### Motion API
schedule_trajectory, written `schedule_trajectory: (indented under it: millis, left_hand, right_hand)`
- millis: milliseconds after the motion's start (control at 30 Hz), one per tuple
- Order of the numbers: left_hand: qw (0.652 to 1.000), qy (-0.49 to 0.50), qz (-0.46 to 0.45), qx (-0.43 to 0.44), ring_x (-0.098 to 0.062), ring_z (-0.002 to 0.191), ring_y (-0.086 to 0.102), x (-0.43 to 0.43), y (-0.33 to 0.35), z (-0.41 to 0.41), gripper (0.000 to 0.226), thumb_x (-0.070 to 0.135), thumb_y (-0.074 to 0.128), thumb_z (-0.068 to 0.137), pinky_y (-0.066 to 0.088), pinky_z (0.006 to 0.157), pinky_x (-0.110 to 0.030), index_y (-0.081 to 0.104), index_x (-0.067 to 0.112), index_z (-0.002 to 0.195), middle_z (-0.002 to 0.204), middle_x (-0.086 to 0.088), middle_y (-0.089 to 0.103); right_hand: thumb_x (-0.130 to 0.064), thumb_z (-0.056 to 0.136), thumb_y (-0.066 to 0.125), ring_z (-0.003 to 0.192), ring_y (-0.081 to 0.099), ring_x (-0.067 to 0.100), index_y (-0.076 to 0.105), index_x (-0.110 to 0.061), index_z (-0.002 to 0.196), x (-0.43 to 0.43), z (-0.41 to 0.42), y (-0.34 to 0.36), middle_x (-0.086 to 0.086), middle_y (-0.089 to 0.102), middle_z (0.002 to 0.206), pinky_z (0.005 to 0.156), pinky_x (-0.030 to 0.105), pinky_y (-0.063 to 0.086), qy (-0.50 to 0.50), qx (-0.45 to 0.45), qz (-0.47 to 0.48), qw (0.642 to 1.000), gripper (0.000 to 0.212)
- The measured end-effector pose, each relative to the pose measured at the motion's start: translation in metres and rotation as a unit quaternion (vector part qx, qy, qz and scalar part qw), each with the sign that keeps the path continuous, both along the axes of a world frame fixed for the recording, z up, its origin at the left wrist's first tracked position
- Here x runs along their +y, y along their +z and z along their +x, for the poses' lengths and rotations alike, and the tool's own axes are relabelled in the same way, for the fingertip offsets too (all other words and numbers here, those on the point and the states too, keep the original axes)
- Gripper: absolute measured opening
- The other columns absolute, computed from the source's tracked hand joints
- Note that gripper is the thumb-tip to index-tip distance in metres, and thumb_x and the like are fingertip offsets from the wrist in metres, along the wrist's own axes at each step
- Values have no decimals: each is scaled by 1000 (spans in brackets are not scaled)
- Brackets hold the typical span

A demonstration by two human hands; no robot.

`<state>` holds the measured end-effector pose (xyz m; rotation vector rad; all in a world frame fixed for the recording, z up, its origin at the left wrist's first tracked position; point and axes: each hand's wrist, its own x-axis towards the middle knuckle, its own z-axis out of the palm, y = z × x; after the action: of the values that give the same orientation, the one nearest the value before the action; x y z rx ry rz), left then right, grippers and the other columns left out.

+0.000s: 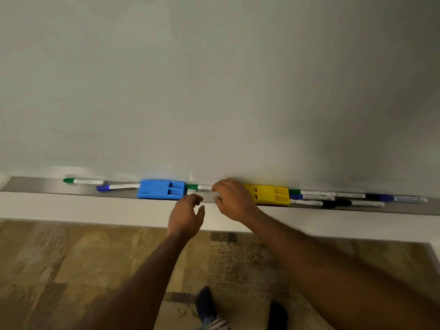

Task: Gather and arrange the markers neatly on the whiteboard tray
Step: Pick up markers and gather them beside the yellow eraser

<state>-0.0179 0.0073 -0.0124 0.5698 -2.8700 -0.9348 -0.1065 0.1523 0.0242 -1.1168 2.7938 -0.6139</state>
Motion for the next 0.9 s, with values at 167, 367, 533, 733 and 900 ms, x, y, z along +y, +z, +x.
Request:
schedule_trajectory:
  millis: [167, 367, 533, 733, 900]
  left_hand:
    - [1000, -11, 20, -19, -5, 87, 55, -12, -4, 6, 25, 30, 61, 91, 47, 74, -21, 61, 23, 115, 103, 7, 65]
    - [999, -16, 39, -11, -4, 88, 55, -34, -5, 6, 24, 28, 61, 91, 45, 75, -19, 61, 23, 114, 102, 8, 64]
    - [999, -14, 50, -16, -3, 85, 56, -44, -10, 5, 20, 29, 62, 90, 43, 70, -15, 60, 27, 110, 99, 11, 63]
    - [998, -21, 62, -27, -3, 84, 58, -40, -15, 4, 21, 29, 61, 91, 49, 72, -20, 60, 26, 112, 98, 11, 63]
    - [979, 102, 160, 68, -4, 64, 59, -31, -6, 0, 17, 32, 59, 93, 41, 54, -16, 53, 28, 108, 70, 9, 59]
  right_hand:
    - [-20, 91, 53, 96, 61, 25, 60, -17, 116, -29, -13, -17, 4, 67, 107, 84, 42, 52, 0, 7, 121, 993, 26]
    - [-14, 87, 62, 87, 63, 22, 61, -16, 118, -47, -14, -28, 5, 66, 104, 75, 38, 54, -4, 38, 172, 984, 32]
    - [-16, 88, 62, 80, 61, 21, 67, -15, 104, -52, -8, -27, 4, 62, 95, 62, 32, 45, -7, 57, 231, 971, 17]
    - [-16, 88, 61, 83, 61, 22, 66, -15, 102, -53, -6, -30, 5, 61, 96, 59, 31, 36, -13, 54, 208, 976, 16]
    - [-23, 82, 64, 79, 61, 25, 65, -12, 93, -49, -5, -13, 7, 64, 89, 66, 35, 46, -5, 61, 95, 994, 16]
